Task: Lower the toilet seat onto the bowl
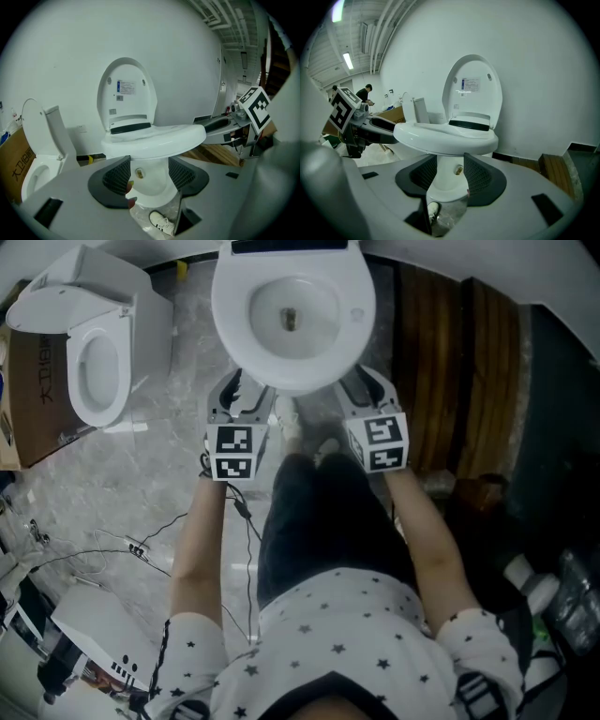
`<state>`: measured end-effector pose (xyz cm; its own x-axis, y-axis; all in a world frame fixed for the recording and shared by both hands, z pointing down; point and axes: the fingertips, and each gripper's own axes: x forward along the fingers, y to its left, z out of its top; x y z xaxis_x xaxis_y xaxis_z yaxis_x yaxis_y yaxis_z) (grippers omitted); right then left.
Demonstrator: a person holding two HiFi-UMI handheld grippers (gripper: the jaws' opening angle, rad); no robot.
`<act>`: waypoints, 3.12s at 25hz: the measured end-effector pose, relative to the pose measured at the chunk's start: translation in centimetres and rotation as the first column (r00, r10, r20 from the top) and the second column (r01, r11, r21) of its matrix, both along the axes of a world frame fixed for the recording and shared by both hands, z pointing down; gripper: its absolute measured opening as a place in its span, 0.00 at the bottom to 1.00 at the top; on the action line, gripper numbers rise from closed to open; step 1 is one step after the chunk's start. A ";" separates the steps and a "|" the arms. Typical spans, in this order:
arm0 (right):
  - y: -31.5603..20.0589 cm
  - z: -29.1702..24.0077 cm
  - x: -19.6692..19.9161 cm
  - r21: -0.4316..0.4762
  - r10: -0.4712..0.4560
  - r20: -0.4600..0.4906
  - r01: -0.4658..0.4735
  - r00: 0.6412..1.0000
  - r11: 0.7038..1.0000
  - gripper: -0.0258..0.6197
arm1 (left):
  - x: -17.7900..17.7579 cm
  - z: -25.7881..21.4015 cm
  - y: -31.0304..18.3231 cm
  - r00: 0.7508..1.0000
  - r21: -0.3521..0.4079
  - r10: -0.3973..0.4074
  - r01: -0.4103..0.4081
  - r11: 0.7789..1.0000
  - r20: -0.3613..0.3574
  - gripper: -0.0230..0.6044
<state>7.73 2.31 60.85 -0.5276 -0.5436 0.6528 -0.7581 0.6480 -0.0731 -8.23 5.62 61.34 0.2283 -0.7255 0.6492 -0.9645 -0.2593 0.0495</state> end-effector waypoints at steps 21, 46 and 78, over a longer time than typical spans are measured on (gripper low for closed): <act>1.8 4.2 0.1 -0.027 -0.031 -0.038 0.030 0.999 0.999 0.31 | 0.3 4.4 1.7 1.000 -0.008 -0.009 0.009 1.000 -0.010 0.45; 2.8 8.2 0.3 -0.074 -0.032 -0.028 0.029 0.999 0.997 0.31 | 0.3 8.8 2.8 0.999 -0.062 -0.033 0.031 0.998 -0.023 0.45; 3.8 14.1 -0.1 -0.139 -0.033 -0.037 0.028 0.999 0.990 0.31 | 0.9 14.0 4.2 0.995 -0.125 -0.071 0.062 0.990 -0.068 0.45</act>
<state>7.68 6.09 74.90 -0.5153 -0.4302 0.7412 -0.7420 0.6567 -0.1347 -7.29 9.83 75.29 0.2317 -0.6564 0.7180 -0.9722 -0.1828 0.1467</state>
